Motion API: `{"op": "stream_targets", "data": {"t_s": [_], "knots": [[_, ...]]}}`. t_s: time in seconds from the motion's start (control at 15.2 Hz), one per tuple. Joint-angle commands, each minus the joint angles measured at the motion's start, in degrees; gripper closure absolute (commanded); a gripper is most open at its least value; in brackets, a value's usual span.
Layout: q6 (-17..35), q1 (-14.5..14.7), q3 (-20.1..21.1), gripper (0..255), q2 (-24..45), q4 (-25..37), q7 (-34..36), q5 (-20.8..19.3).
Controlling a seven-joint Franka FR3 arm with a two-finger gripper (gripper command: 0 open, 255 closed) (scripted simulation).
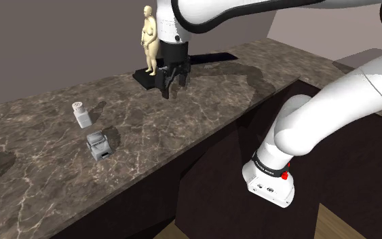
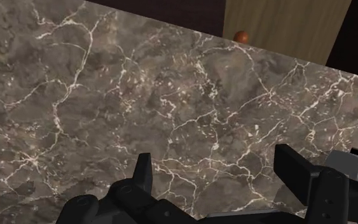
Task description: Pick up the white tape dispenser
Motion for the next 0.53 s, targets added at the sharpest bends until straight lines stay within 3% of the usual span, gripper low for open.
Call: {"op": "stream_targets", "data": {"t_s": [0.0, 0.46], "knots": [[2.23, 0.3, 2.16, 0, 3.76, 1.79, 2.46, 0.13], [7.94, 1.22, 8.77, 0, 17.23, 9.81, 11.39, -2.65]]}}
